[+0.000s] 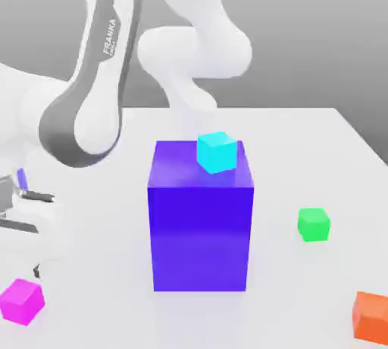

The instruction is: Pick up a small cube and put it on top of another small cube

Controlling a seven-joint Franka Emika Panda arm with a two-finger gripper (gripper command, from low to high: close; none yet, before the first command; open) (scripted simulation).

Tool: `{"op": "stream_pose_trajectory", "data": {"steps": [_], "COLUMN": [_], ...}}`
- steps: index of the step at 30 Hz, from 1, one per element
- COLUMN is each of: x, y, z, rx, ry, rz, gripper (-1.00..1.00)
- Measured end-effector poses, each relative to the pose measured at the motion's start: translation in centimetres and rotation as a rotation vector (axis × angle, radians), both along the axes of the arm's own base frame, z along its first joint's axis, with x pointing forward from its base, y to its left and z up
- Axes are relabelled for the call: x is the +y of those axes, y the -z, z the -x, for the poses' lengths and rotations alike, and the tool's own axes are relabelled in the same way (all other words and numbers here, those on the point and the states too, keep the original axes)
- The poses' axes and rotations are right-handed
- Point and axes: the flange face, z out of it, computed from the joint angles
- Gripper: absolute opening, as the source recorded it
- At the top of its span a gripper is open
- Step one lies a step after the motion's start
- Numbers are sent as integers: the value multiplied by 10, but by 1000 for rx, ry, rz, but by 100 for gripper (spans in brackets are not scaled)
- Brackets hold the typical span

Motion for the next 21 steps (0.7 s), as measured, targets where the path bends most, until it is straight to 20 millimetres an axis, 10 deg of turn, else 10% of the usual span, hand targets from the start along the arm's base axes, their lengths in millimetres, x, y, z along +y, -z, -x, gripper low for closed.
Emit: {"op": "stream_pose_trajectory", "data": {"steps": [3,4,11,17,21], "x": [-4,-3,-3,-2,63], "y": [43,55,57,-8,-29], "z": [3,4,4,-4,-36], "rx": [10,11,12,-20,-76], "ry": [3,4,4,2,-174], "rz": [4,3,2,4,-18], "gripper": [0,-100,-100,-100,-100]}}
